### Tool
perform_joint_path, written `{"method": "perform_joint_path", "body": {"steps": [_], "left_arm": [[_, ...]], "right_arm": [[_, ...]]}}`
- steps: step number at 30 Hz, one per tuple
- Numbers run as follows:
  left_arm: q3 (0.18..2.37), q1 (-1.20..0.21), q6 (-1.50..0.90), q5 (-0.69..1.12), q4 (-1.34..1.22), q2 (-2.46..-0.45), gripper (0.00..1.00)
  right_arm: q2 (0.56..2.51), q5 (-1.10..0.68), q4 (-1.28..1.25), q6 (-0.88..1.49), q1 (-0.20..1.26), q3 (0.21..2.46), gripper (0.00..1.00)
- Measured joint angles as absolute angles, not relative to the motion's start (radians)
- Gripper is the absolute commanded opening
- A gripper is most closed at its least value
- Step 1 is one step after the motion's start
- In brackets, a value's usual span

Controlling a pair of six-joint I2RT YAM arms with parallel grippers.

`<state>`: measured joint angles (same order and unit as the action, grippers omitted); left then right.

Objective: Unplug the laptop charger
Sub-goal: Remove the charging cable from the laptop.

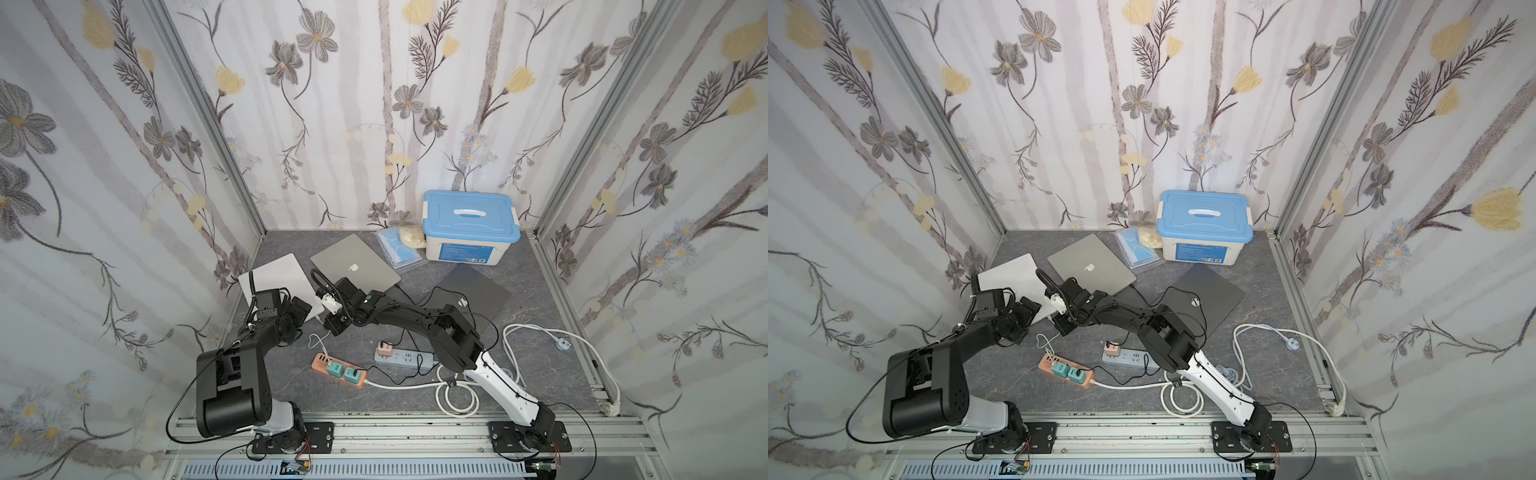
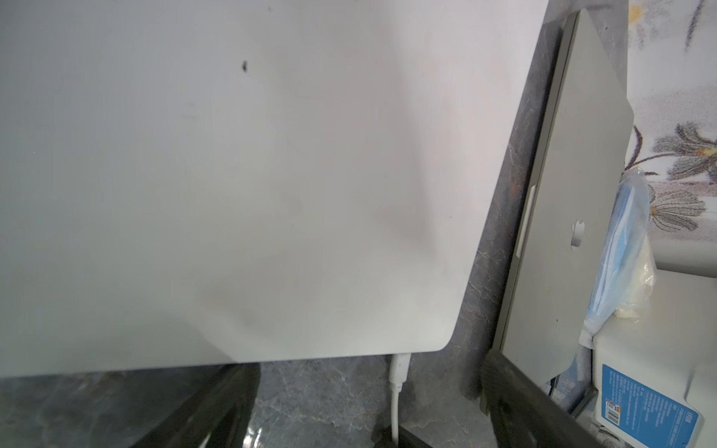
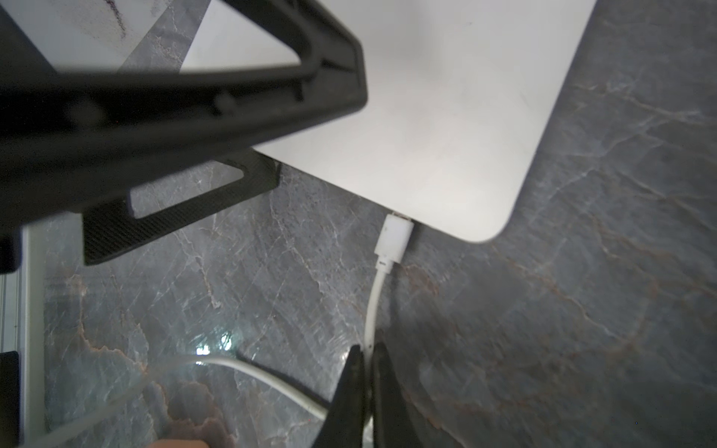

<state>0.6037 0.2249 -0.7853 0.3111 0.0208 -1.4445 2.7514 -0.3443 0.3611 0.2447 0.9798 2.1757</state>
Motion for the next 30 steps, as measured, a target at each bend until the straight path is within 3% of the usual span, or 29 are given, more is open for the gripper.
{"method": "perform_joint_path", "body": {"steps": [21, 27, 30], "left_arm": [[0.6, 0.208, -0.782, 0.295, 0.024, -1.436, 0.93], [0.604, 0.195, -0.78, 0.29, 0.12, -1.394, 0.93], [0.616, 0.19, -0.765, 0.289, 0.164, -1.365, 0.93]], "right_arm": [[2.669, -0.301, 0.462, 0.244, 0.974, 2.135, 0.01], [2.596, -0.281, 0.467, 0.225, 0.961, 2.133, 0.22], [2.564, -0.279, 0.496, 0.215, 0.95, 2.133, 0.41]]}}
